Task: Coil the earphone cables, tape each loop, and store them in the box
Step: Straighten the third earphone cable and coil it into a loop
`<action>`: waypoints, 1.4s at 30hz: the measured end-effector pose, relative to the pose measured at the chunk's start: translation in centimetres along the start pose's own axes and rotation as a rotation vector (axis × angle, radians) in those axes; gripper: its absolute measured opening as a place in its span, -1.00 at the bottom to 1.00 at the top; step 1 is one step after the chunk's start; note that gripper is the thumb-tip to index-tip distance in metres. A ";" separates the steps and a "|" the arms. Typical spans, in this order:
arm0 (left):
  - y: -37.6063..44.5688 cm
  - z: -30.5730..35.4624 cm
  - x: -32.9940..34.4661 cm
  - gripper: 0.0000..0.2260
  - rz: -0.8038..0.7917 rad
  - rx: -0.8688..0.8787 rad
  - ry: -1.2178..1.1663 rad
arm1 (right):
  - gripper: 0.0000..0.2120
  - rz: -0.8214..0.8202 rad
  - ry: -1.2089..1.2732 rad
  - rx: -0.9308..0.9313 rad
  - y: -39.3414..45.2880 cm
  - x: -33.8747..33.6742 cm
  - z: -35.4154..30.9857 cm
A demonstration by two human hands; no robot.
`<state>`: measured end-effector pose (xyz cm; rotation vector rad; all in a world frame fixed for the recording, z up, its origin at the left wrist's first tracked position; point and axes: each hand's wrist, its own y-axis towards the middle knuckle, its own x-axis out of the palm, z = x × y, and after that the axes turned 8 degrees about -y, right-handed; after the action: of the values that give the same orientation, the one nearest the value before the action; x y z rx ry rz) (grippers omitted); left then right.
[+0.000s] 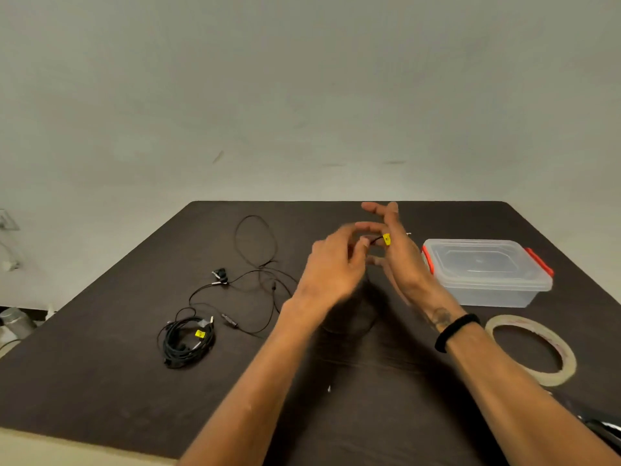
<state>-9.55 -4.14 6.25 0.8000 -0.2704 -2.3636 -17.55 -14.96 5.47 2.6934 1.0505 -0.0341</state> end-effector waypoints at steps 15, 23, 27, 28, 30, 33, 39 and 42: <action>0.5 -4.7 -1.1 -0.81 0.146 0.161 0.153 | -0.73 -0.045 -0.058 0.039 -0.2 -2.2 0.6; 0.3 -4.5 -0.5 -0.78 0.098 0.378 0.377 | -0.45 -0.292 -0.244 0.188 -0.9 -2.7 -0.6; 0.2 -4.8 0.4 -0.80 0.078 0.369 0.274 | -0.53 -0.443 0.121 0.294 -0.8 -2.9 -0.5; 0.1 -4.8 0.6 -0.79 0.061 0.350 0.223 | -0.56 -0.457 0.229 0.316 -0.9 -2.8 -0.6; 0.0 -4.6 1.0 -0.76 0.043 0.293 0.106 | -0.63 -0.460 0.401 0.344 -0.9 -2.8 -0.8; -0.2 -4.5 1.1 -0.80 0.043 0.262 0.045 | -0.68 -0.440 0.573 0.351 -1.0 -2.5 -0.8; -0.3 -4.7 1.8 -0.71 0.031 0.160 0.101 | -0.73 -0.334 0.807 0.262 -1.2 -1.5 -0.5; -0.5 -4.5 2.1 -0.75 -0.045 0.203 0.165 | -0.74 -0.245 0.808 0.151 -0.9 -1.3 -0.1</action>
<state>-8.36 -5.06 1.48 1.1018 -0.4319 -2.3200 -19.11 -15.13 5.50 2.7195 1.6276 1.0396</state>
